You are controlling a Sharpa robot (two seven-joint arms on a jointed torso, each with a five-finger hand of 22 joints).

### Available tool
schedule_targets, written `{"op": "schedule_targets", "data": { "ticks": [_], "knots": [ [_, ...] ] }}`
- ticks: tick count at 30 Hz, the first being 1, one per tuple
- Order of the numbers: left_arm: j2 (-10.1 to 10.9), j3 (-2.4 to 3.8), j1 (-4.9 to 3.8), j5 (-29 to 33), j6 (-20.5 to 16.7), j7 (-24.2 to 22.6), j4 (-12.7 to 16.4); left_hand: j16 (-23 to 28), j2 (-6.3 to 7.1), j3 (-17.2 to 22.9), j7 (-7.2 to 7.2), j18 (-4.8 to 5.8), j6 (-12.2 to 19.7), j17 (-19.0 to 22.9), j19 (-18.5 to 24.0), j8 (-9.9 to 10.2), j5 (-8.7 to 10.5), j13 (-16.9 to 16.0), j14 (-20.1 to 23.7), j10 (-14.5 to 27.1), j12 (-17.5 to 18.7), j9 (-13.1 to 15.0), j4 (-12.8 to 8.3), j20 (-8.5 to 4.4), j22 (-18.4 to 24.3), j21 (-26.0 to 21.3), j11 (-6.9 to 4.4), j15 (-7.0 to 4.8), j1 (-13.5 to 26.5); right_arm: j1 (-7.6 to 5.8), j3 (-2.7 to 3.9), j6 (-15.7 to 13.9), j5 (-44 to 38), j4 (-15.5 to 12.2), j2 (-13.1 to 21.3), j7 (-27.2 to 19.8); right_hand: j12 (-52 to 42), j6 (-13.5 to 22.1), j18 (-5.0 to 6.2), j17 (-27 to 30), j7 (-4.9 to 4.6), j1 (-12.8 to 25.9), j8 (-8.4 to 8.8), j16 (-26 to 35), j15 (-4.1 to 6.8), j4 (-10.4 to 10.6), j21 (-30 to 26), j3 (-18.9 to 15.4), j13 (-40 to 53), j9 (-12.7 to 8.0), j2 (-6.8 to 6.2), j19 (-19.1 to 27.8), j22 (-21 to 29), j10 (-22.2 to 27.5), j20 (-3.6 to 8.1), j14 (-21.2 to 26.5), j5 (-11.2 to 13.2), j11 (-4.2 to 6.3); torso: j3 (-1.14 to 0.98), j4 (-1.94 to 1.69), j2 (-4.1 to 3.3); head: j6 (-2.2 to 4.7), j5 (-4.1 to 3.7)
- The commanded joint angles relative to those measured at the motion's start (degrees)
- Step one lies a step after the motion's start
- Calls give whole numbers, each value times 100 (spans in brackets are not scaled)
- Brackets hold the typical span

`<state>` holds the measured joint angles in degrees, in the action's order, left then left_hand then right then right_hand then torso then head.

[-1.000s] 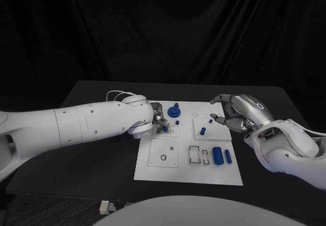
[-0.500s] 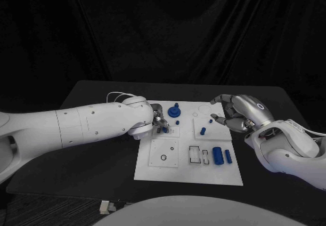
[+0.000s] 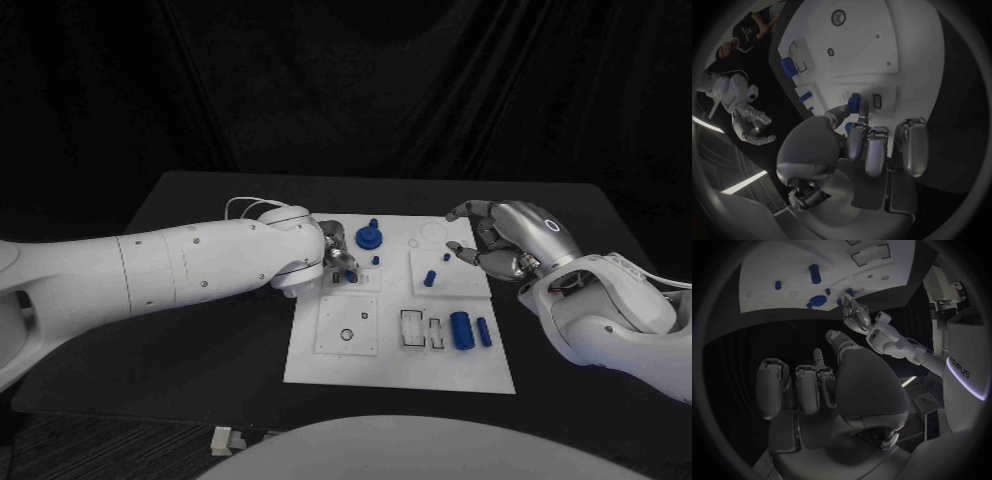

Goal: Assemble the parts on the task board

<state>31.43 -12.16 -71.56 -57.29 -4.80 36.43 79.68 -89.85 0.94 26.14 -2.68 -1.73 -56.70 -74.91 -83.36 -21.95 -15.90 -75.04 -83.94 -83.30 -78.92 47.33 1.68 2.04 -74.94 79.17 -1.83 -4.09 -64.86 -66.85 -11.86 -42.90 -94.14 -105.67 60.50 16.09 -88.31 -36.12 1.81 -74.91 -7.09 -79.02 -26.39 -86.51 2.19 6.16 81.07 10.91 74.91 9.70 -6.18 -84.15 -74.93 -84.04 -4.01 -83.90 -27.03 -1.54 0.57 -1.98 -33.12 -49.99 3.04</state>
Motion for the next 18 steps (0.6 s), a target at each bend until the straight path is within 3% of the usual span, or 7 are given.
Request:
{"op": "schedule_targets", "data": {
  "ticks": [1,7,18],
  "knots": [
    [-13,-7,30,10,-39,-98,12,7,1,3,66,-95,-26,-1473,30,0,44,-328,-583,46,23,30,49,11,-1151,-38,-13,-30,77,12,3,-94,-15,-4,9,-9,21,3,63,-787,-2,-50,-39,25,47,18,-23,29,1266,-6,-2,-123,-1166,-433,40,-445,-29,26,-1,-2,1,-1,3],
    [-15,-7,32,10,-17,-104,8,6,19,-103,73,-96,-38,-1474,34,19,141,-324,-584,51,28,25,189,9,-1149,-46,-18,-31,104,12,3,-92,-15,-2,7,-10,21,3,63,-787,-2,-50,-39,25,47,18,-23,29,1266,-6,-2,-123,-1166,-433,40,-445,-29,26,-1,-2,2,-1,5],
    [-21,-7,35,10,30,-97,-11,11,27,-127,75,-98,-36,-1466,37,27,173,-322,-578,53,30,23,215,9,-1147,-53,-18,-32,98,12,3,-87,-15,-3,15,-9,21,3,63,-787,-2,-50,-39,25,47,18,-23,29,1266,-6,-2,-123,-1166,-433,40,-445,-29,26,0,0,1,-1,10]
  ]
}}
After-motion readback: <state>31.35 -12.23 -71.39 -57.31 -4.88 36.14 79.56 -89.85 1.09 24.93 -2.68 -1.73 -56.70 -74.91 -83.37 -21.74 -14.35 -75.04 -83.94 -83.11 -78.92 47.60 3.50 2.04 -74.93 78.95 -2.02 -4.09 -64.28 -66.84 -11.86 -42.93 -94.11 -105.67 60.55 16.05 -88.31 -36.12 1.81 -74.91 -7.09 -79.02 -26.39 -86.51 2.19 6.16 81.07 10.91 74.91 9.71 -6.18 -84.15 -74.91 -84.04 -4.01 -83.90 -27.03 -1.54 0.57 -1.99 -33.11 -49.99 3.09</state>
